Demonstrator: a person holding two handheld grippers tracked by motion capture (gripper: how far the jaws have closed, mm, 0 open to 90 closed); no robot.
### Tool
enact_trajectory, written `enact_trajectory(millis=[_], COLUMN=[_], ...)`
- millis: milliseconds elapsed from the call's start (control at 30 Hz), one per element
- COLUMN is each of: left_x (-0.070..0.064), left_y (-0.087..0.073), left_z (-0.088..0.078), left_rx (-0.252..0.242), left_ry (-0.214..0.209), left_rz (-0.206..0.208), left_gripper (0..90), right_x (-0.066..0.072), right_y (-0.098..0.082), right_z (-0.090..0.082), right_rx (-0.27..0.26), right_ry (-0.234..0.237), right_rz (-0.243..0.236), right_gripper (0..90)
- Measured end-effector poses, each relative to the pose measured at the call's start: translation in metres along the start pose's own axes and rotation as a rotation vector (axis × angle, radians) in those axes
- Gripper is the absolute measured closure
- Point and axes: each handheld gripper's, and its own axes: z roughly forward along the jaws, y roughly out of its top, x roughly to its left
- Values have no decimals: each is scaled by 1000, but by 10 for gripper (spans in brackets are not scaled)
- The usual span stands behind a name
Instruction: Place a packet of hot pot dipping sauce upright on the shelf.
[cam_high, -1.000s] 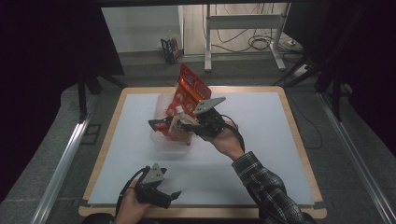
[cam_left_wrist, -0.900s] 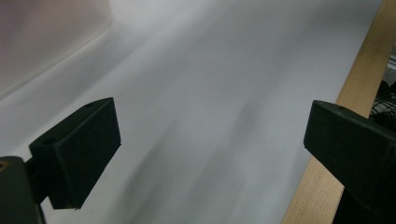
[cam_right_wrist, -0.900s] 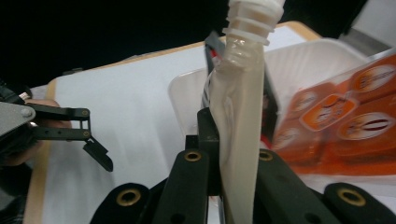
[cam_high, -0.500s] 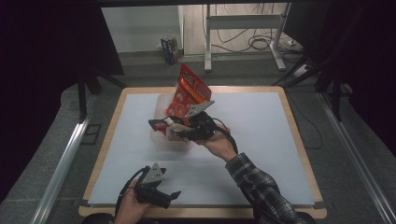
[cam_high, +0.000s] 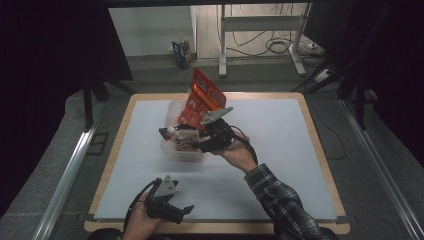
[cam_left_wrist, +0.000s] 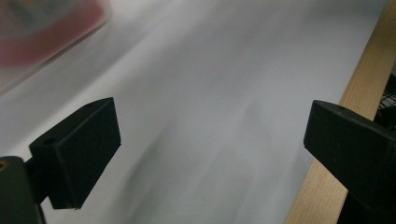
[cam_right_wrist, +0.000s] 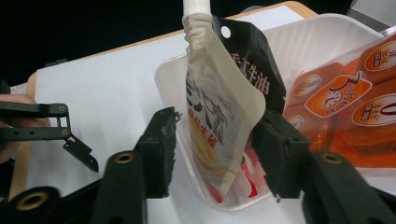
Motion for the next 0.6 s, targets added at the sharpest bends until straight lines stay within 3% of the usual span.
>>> enact_trajectory(millis=[600], left_x=[-1], left_y=[0], left_z=[1], left_rx=[6], left_ry=[16], left_rz=[11], left_gripper=[38], right_x=[3], right_y=[-3], right_z=[-5], right_rx=[9], right_ry=[-21], right_rz=[-2], right_gripper=[282])
